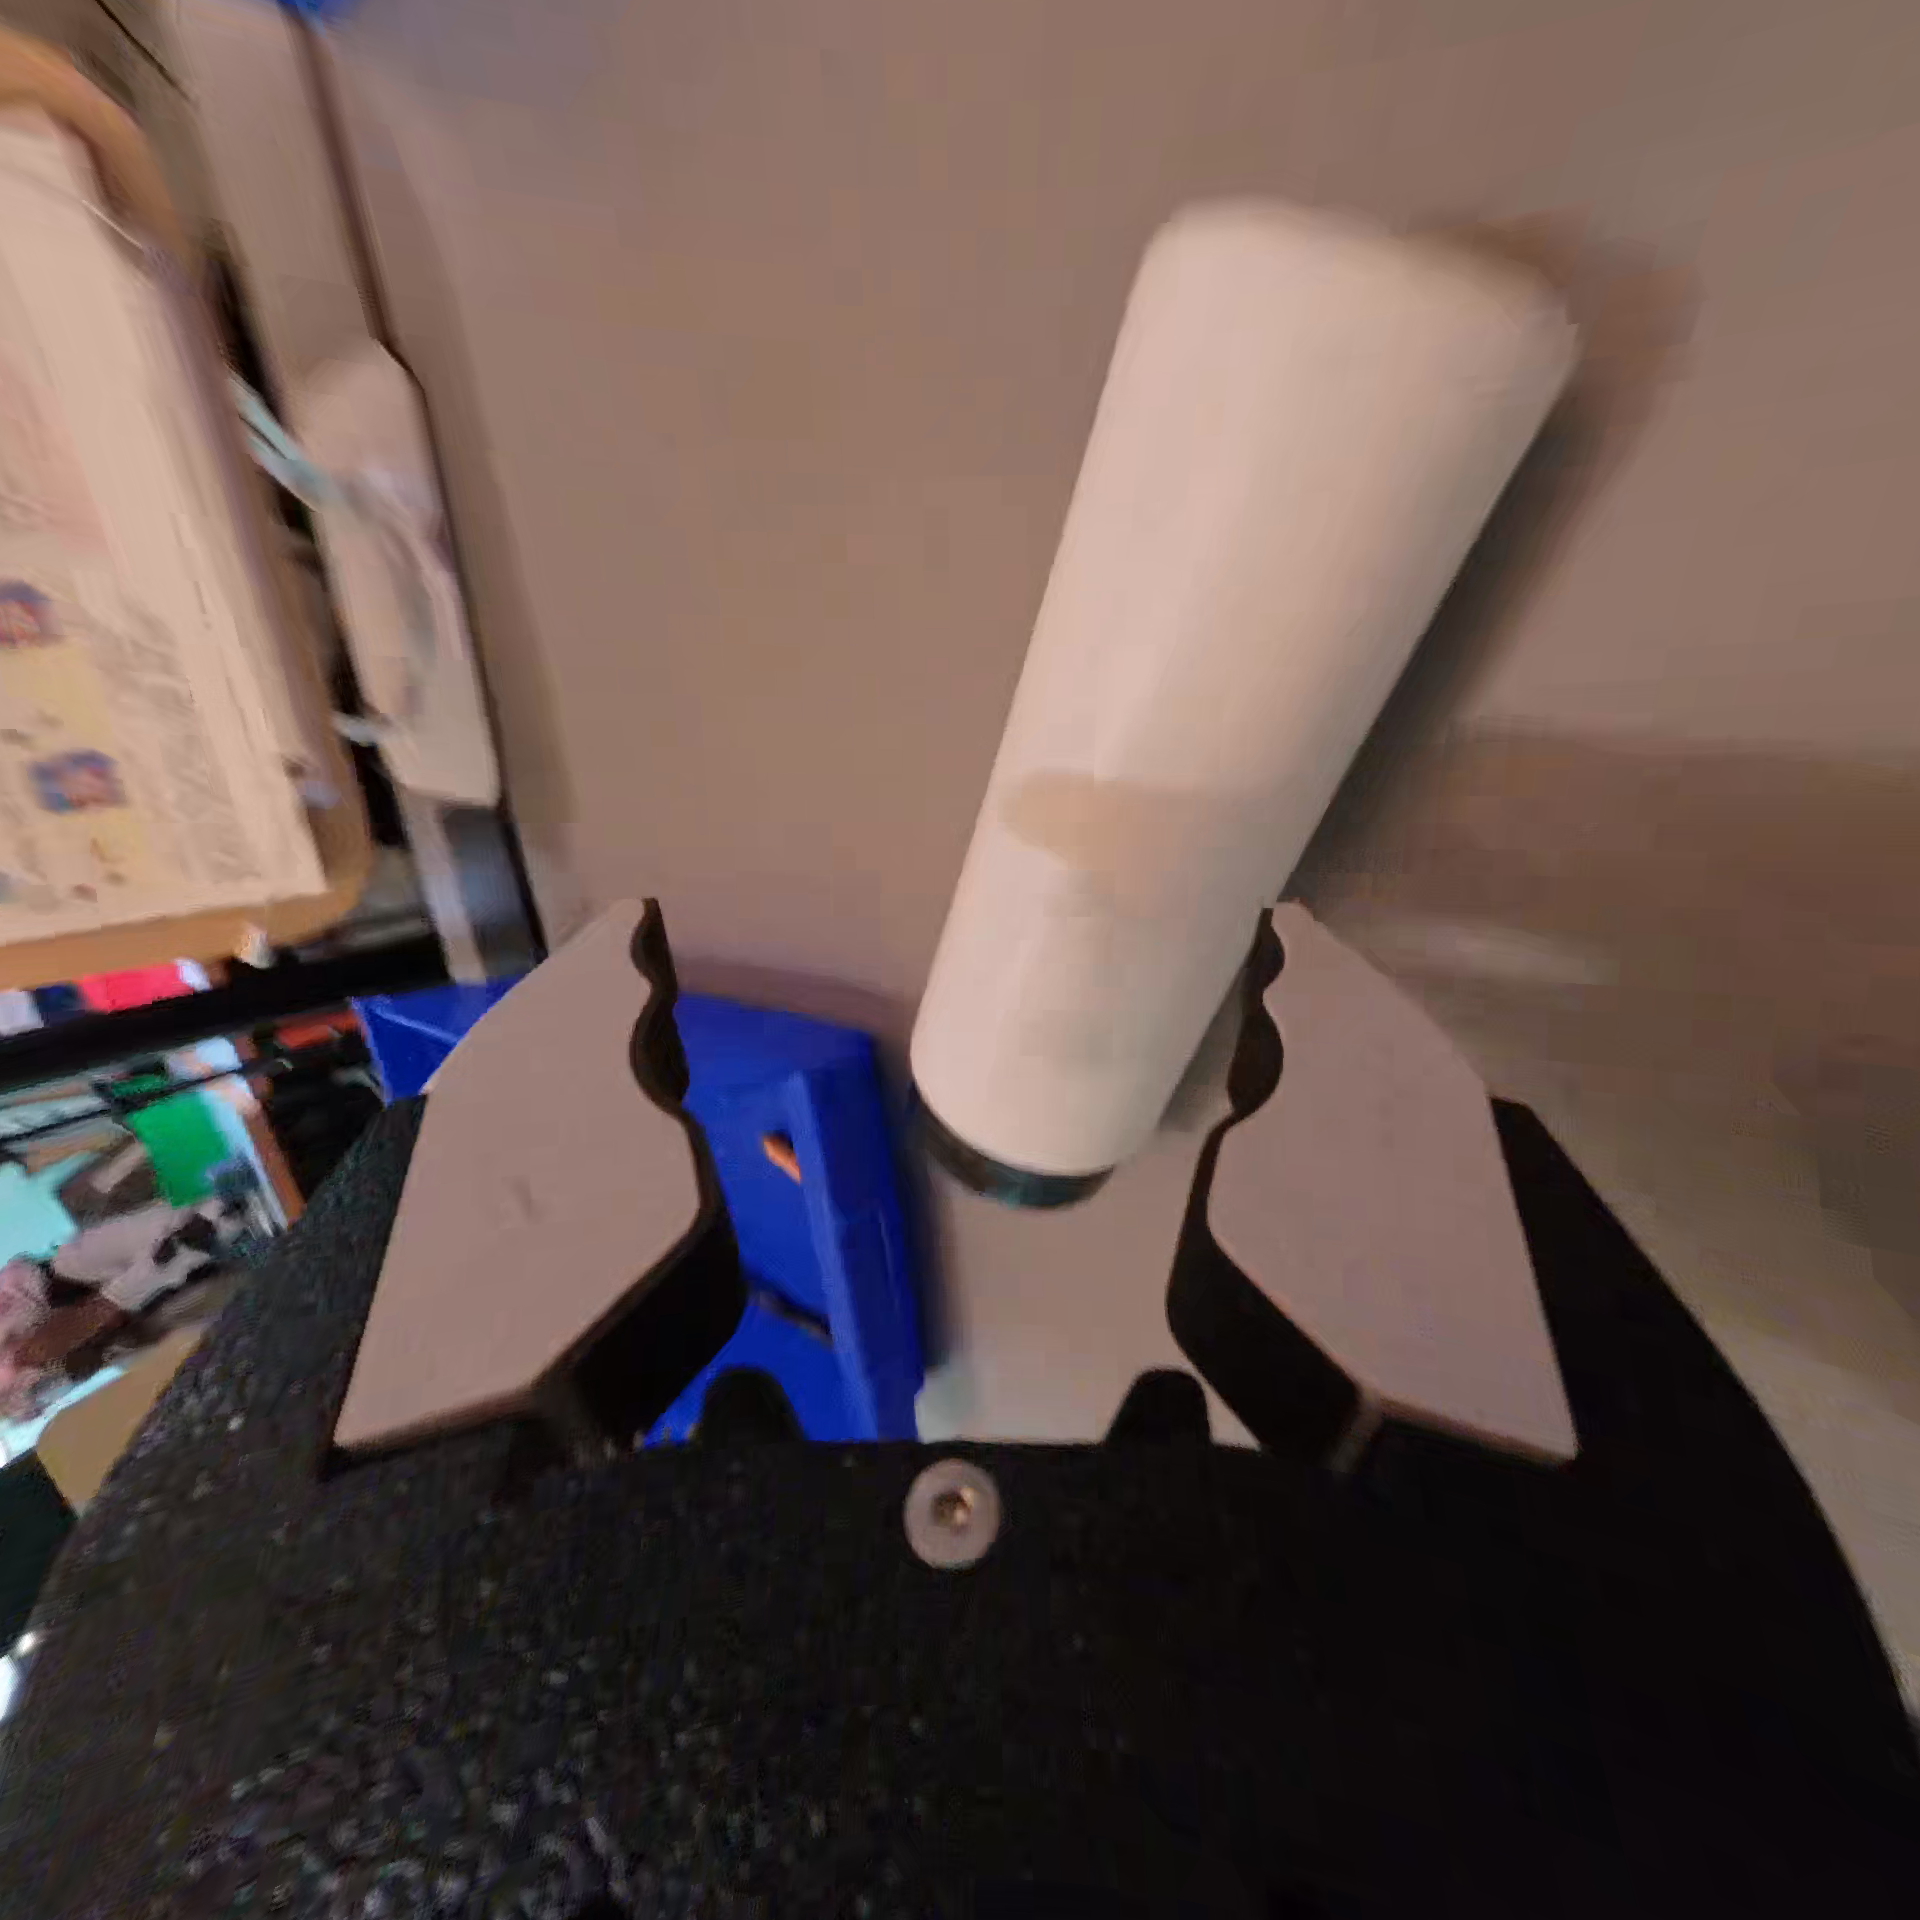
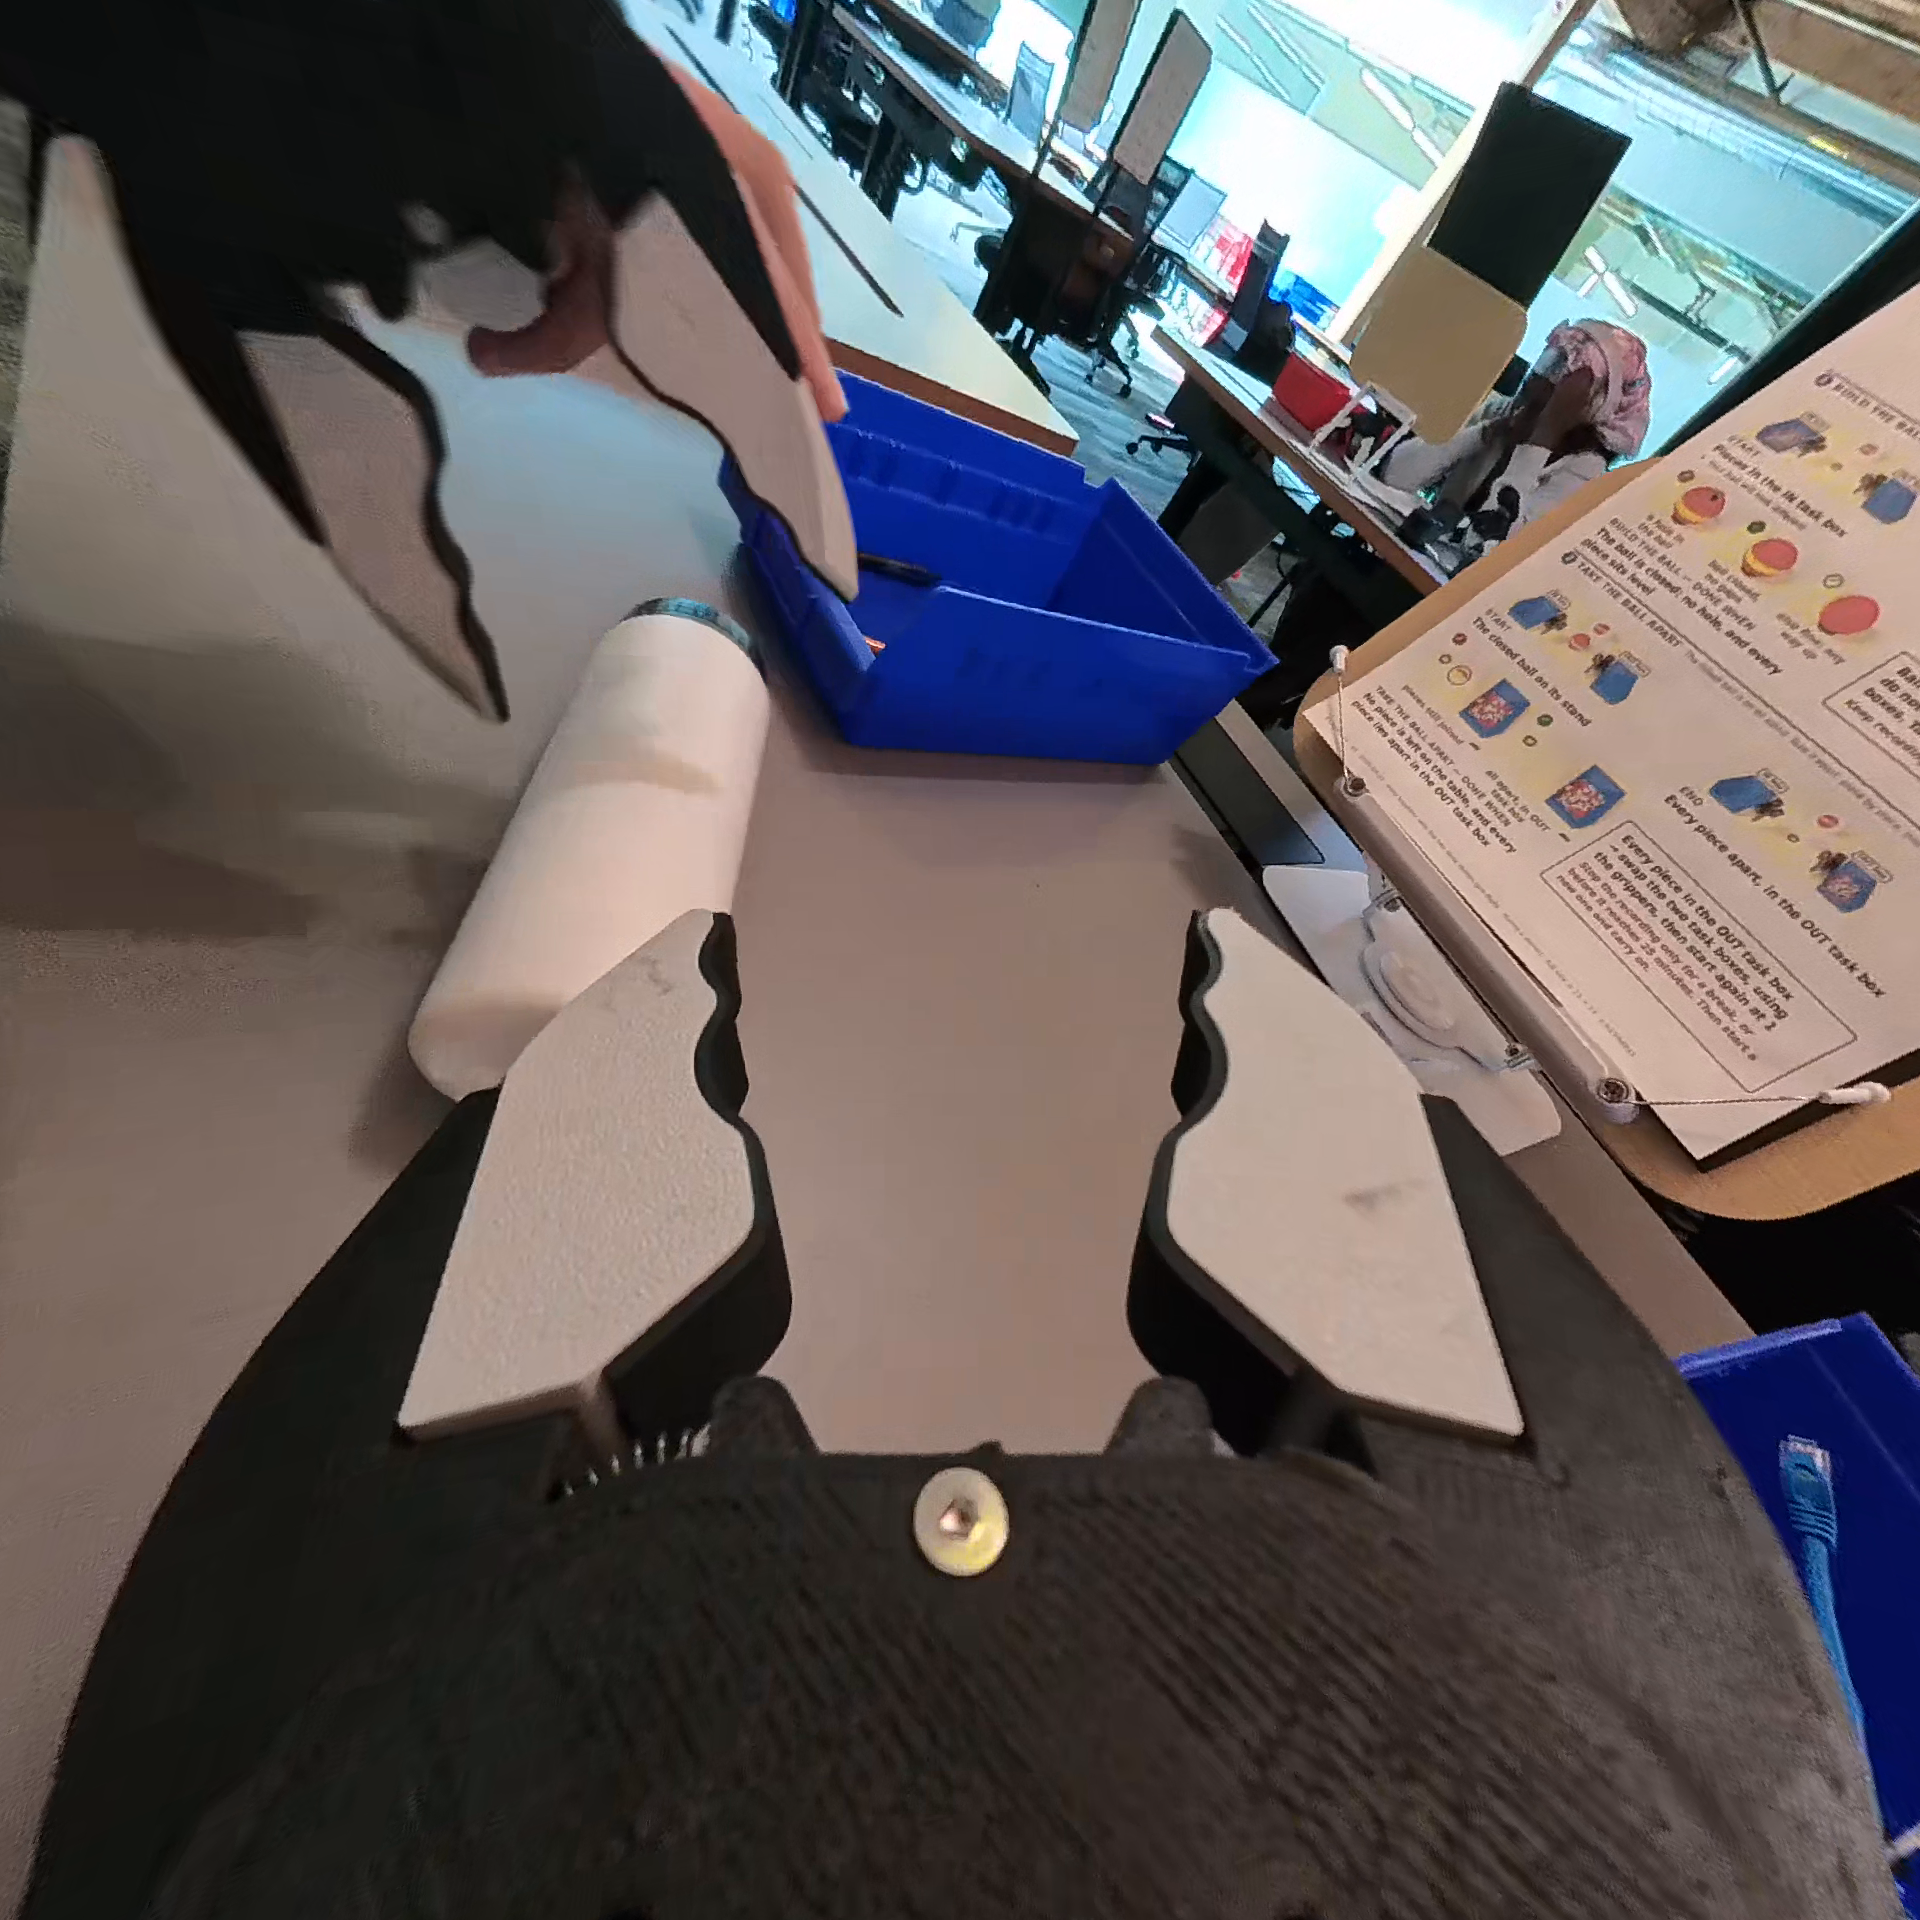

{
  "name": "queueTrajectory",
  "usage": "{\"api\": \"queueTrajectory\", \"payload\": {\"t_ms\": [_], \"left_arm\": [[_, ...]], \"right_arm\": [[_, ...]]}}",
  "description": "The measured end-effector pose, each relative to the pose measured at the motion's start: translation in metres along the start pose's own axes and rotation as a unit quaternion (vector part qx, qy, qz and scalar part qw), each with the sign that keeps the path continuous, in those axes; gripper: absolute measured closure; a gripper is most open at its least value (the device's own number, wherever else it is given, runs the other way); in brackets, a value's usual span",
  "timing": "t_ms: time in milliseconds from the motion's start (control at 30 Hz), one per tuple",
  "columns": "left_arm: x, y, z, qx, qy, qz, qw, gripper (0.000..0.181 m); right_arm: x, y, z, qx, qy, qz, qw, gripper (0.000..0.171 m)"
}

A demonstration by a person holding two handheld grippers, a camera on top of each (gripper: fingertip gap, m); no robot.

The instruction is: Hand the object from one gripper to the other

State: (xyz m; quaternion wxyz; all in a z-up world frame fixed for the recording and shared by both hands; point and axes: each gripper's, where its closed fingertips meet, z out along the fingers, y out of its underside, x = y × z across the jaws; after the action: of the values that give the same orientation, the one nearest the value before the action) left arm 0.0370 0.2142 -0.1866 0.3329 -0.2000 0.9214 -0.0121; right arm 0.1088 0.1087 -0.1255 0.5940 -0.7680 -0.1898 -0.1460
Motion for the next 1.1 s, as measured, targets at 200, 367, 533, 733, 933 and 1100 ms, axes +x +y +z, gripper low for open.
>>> {"api": "queueTrajectory", "payload": {"t_ms": [200,367,533,733,933,1100], "left_arm": [[0.033,0.037,0.035,-0.087,0.196,0.027,0.976,0.085],[0.068,0.066,0.062,-0.131,0.248,0.0,0.96,0.072],[0.068,0.075,0.056,-0.125,0.252,-0.049,0.958,0.075],[-0.008,-0.007,-0.012,0.225,0.166,-0.259,0.924,0.084],[-0.072,-0.057,-0.091,0.475,0.028,-0.394,0.786,0.084],[-0.086,-0.07,-0.074,0.454,-0.159,-0.413,0.774,0.084]], "right_arm": [[-0.002,0.003,-0.005,-0.006,-0.015,-0.016,1.0,0.09],[-0.004,0.005,-0.007,-0.009,-0.021,-0.023,0.999,0.09],[0.002,0.003,-0.01,-0.007,-0.003,-0.03,1.0,0.094],[0.028,-0.026,-0.027,0.078,0.053,0.029,0.995,0.095],[0.029,-0.073,-0.04,0.209,0.026,0.196,0.958,0.079],[0.022,-0.107,-0.031,0.28,0.071,0.31,0.906,0.066]]}}
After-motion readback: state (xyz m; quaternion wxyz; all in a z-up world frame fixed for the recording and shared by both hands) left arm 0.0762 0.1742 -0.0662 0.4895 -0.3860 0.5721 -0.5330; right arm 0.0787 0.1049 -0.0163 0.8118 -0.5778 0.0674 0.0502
